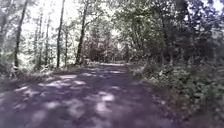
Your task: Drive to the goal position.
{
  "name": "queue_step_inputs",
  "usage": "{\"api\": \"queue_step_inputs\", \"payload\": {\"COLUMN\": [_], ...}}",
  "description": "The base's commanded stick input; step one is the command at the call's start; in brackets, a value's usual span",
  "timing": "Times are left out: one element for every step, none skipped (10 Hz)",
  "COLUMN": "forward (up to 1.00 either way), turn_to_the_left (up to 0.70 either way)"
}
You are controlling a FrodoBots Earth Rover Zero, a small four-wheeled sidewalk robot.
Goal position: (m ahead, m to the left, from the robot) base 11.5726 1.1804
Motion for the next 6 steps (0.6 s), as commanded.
{"api": "queue_step_inputs", "payload": {"forward": [0.45,0.45,0.45,0.45,0.45,0.45], "turn_to_the_left": [0.00,0.00,0.00,0.00,0.00,0.00]}}
